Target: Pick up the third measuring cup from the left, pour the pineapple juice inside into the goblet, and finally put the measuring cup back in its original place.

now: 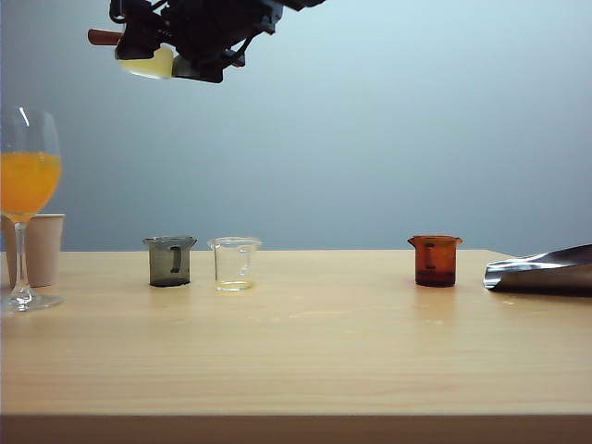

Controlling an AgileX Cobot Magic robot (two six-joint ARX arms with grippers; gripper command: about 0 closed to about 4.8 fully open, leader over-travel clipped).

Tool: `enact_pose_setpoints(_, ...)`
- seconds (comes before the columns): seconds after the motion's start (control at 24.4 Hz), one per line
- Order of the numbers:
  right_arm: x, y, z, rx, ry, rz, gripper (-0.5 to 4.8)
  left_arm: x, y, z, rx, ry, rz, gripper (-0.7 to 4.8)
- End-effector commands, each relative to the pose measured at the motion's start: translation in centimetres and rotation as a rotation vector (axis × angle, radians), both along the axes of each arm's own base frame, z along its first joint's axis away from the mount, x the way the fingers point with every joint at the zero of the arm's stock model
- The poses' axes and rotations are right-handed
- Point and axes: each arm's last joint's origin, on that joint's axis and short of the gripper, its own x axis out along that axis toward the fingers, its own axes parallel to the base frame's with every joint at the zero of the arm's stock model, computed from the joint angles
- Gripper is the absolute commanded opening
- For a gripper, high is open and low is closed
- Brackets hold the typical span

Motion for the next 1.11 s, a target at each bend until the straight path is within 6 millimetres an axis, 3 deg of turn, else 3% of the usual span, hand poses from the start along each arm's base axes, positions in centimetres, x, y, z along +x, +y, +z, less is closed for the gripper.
enact_pose_setpoints(0.04, 0.4, 0.6, 0.7, 0.027, -0.033, 0.015, 1.03, 0.0, 0.0, 0.2, 0.002, -0.018, -0.001, -0.03)
enact_pose_setpoints(0.33, 0.5, 2.6, 0.2, 0.041, -0.049, 0.022, 1.03, 0.0, 0.0, 0.2, 0.002, -0.017, -0.002, -0.03)
enact_pose_setpoints(0.57, -1.0, 5.4, -1.3, -0.069, -0.083, 0.080, 1.04, 0.0, 0.0, 0.2, 0.002, -0.018, -0.001, -0.03)
enact_pose_setpoints(1.11, -1.7, 5.9, -0.9, -0.132, -0.207, 0.091, 1.05, 0.0, 0.0, 0.2, 0.002, -0.018, -0.001, -0.03)
